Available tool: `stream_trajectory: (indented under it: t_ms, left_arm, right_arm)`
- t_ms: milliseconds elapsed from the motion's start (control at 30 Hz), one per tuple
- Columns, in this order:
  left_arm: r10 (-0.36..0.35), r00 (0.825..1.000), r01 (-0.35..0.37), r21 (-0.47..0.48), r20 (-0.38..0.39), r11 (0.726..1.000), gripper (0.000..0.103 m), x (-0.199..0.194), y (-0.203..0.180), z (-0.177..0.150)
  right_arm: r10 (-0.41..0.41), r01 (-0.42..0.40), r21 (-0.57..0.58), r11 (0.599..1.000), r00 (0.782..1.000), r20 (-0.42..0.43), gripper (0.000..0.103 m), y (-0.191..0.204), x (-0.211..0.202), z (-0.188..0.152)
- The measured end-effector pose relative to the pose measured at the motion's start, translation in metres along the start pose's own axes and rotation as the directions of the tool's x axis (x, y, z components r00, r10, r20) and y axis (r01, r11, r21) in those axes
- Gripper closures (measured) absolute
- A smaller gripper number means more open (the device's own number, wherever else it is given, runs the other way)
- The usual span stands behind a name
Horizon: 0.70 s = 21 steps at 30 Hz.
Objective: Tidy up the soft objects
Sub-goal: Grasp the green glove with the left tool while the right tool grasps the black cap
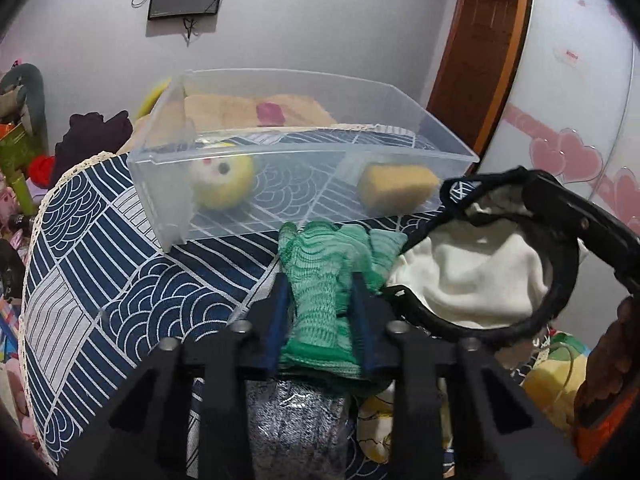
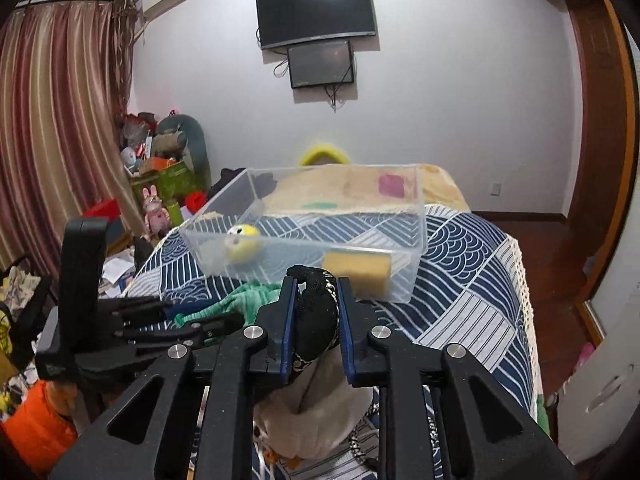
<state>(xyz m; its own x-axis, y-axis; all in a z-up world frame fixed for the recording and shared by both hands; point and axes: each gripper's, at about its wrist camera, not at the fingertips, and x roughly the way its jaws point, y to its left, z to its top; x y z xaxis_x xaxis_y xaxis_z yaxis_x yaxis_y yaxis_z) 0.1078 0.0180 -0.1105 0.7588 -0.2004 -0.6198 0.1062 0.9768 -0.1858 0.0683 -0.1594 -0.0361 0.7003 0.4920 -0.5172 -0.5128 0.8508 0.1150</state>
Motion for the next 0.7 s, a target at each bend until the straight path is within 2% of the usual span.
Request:
stream_trajectory:
  t_ms: [67, 133, 333, 567, 700]
  left_arm:
    - [0.01, 1.0, -0.01, 0.011, 0.02, 1.0, 0.088, -0.006, -0.001, -0.001]
    - [0.018, 0.999, -0.019, 0.015, 0.041, 1.0, 0.091, -0.014, -0.001, -0.001]
    - [0.034, 0.992, -0.036, 0.014, 0.12, 0.999, 0.091, -0.042, -0.001, 0.006]
    - [0.047, 0.973, -0.047, -0.007, 0.224, 0.999, 0.091, -0.078, 0.005, 0.022]
    - [0.063, 0.963, -0.063, -0.011, 0.261, 0.998, 0.091, -0.085, 0.008, 0.035]
  right_arm:
    - [-0.002, 0.002, 0.002, 1.0, 1.0, 0.008, 0.086, 0.001, -0.001, 0.002]
    - [-0.005, 0.005, -0.002, 1.0, 1.0, 0.018, 0.086, 0.002, -0.003, 0.004]
    - [0.006, -0.006, 0.004, 1.0, 0.998, 0.058, 0.086, 0.005, -0.01, 0.017]
    - [0.009, -0.009, 0.005, 1.0, 0.994, 0.113, 0.087, 0.004, -0.016, 0.037]
    - [0.005, -0.005, -0.003, 1.0, 0.987, 0.16, 0.087, 0.005, -0.022, 0.052]
